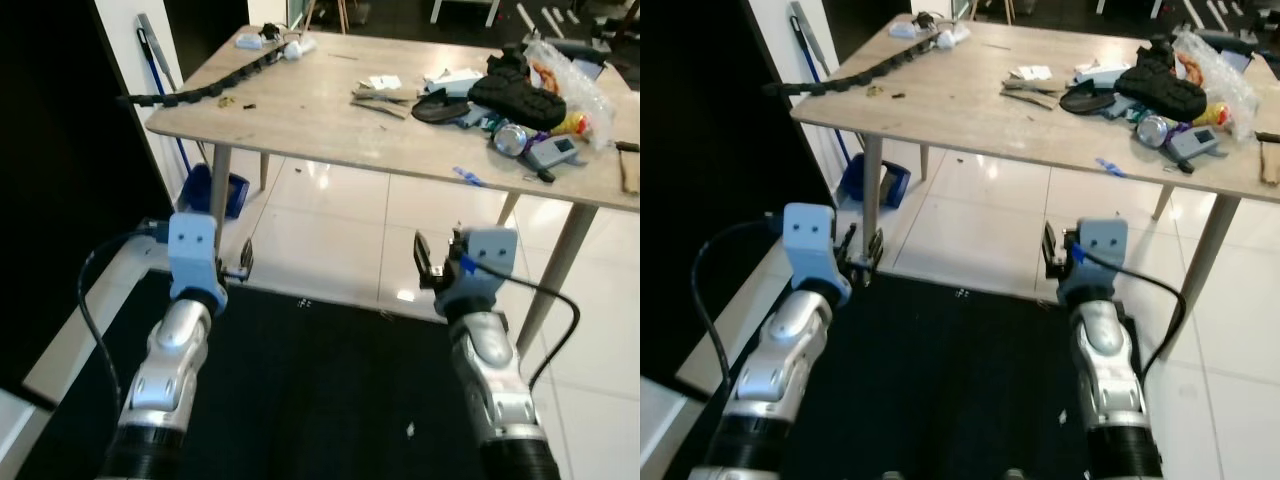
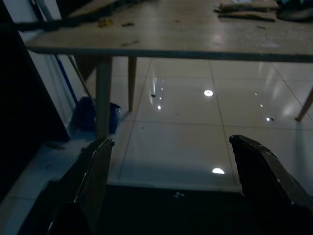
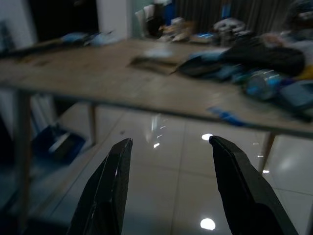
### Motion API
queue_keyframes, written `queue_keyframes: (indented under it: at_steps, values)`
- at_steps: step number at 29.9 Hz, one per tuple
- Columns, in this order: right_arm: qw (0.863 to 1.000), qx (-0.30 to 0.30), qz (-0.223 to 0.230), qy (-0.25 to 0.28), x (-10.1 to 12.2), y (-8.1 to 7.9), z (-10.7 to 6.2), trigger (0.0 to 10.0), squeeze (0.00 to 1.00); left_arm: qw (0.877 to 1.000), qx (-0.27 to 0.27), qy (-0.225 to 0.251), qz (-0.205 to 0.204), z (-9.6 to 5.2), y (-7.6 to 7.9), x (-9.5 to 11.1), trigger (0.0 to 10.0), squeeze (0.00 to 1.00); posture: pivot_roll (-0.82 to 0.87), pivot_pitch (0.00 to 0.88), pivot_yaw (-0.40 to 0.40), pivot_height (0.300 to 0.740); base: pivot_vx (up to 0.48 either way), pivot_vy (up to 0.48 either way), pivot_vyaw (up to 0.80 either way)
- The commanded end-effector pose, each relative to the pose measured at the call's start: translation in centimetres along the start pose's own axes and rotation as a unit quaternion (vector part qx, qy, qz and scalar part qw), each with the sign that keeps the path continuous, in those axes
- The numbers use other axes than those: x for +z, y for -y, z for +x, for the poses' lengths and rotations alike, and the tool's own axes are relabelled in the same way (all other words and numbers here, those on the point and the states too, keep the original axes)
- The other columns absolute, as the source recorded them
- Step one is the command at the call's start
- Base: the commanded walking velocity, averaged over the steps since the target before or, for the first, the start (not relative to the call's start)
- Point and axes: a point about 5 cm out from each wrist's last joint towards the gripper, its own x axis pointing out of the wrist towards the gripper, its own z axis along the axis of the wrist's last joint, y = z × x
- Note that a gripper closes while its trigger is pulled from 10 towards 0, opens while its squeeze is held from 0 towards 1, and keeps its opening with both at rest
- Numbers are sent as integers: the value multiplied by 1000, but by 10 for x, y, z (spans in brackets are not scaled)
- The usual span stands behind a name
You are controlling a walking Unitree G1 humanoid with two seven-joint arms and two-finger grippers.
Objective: Picking trash to rubbish bin
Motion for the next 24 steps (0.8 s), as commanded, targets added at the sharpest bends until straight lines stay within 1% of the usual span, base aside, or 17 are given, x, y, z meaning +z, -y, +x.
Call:
queue_keyframes:
  at_steps: [1,12,22,24]
  values:
    - [1000,6,5,7,2,-5,-1,10000,0,1000,5,-1,7,0,-3,0,10000,0,3,134,18,740,292,0,0]
    - [1000,15,10,1,-2,-13,-4,10000,0,1000,1,-1,8,-1,-2,1,10000,0,5,147,12,740,293,0,0]
    - [1000,15,11,10,3,-13,-2,10000,0,1000,-8,1,15,0,-1,2,10000,0,9,149,12,740,293,0,0]
    - [1000,18,9,9,1,-14,-3,10000,0,1000,-1,-1,12,0,-3,1,10000,0,9,148,19,740,296,0,0]
